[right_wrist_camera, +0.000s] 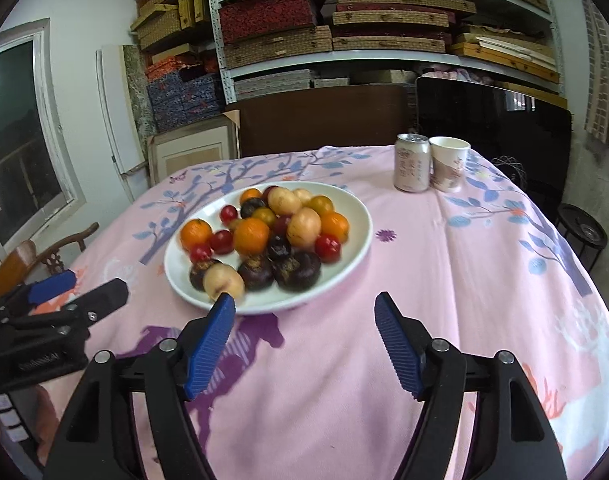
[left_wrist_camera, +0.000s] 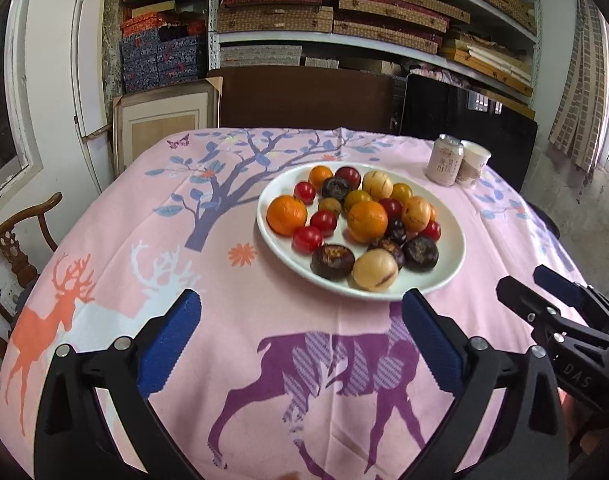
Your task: Organize fruits
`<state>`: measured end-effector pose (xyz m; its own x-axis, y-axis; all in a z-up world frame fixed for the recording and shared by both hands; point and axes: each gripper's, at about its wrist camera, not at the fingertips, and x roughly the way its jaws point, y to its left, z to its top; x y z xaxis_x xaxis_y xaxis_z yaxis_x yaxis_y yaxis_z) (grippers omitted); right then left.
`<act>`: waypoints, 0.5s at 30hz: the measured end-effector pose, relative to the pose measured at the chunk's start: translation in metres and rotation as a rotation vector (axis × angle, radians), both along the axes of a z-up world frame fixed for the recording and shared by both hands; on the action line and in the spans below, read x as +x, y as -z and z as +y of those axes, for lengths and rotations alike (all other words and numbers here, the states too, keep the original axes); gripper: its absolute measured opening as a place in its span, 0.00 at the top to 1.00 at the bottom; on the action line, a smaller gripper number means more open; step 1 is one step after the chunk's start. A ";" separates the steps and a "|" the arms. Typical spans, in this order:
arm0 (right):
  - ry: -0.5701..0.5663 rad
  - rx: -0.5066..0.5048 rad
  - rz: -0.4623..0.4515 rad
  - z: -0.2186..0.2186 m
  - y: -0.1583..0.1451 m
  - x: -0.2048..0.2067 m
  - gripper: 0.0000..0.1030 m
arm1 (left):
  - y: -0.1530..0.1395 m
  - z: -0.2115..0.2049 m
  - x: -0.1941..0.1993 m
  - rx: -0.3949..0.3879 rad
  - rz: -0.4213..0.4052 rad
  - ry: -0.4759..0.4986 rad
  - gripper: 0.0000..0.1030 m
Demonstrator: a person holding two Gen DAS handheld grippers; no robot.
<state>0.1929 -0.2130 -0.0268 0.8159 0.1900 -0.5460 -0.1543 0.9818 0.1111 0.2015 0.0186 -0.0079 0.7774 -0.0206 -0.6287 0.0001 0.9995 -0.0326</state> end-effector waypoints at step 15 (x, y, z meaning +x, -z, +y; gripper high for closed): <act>0.022 0.030 0.044 -0.012 0.016 -0.001 0.14 | -0.004 -0.012 -0.010 0.069 -0.036 0.056 0.04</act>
<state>0.1919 -0.2246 -0.0429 0.7952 0.1894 -0.5760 -0.1272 0.9809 0.1470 0.1918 0.0063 -0.0043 0.7985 -0.0228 -0.6015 0.0564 0.9977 0.0370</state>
